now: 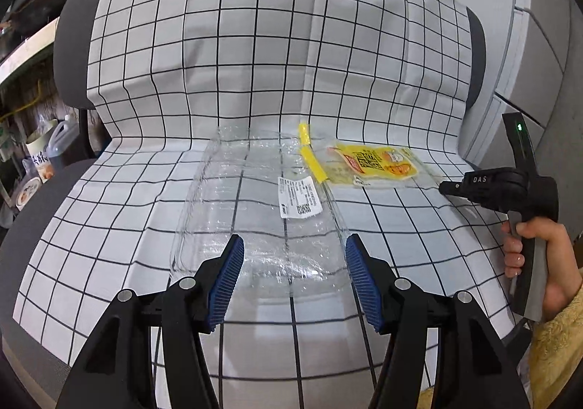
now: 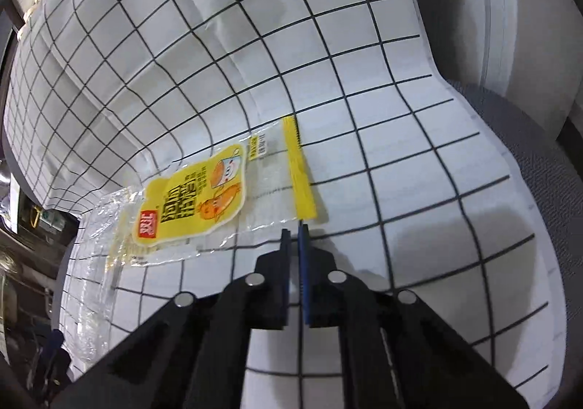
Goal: Collect trash
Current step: 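Close the right gripper on the yellow snack packet and lift it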
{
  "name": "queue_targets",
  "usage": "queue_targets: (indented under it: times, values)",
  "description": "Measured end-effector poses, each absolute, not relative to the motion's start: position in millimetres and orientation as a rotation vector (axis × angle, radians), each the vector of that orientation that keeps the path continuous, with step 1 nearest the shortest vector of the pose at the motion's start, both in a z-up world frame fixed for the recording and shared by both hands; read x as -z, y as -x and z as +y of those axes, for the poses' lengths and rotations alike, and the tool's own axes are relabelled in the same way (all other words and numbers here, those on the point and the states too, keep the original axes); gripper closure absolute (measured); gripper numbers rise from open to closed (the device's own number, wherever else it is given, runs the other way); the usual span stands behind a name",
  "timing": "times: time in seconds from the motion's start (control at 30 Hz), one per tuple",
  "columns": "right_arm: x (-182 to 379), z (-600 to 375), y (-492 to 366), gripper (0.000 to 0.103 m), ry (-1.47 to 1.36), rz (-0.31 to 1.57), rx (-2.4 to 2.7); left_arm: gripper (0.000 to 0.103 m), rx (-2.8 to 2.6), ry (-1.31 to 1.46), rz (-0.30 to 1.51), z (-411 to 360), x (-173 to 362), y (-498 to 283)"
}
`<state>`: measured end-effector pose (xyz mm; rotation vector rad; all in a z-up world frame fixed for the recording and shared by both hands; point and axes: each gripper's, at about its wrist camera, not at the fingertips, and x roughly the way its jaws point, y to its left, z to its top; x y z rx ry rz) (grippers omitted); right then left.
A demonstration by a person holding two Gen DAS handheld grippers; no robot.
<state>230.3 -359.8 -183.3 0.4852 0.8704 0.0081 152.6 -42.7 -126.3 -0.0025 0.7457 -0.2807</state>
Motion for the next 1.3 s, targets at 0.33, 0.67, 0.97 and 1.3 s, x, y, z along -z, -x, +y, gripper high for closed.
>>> queue_targets:
  times: [0.33, 0.67, 0.97, 1.3]
  values:
    - [151.7, -356.3, -217.5, 0.041, -0.404, 0.821, 0.022, 0.043, 0.248, 0.005, 0.716, -35.0, 110.4, -142.7]
    - [177.9, -353.9, -269.8, 0.085, -0.354, 0.920, 0.060, 0.043, 0.204, -0.010, 0.722, -29.3, 117.5, -171.7]
    - [165.8, -329.0, -203.7, 0.102, -0.295, 0.899, 0.015, 0.043, 0.209, 0.001, 0.730, -21.5, 115.9, -145.8]
    - [152.7, -281.4, -70.2, 0.073, -0.295, 0.929, -0.110, 0.043, 0.223, -0.012, 0.729, -22.9, 112.9, -111.8]
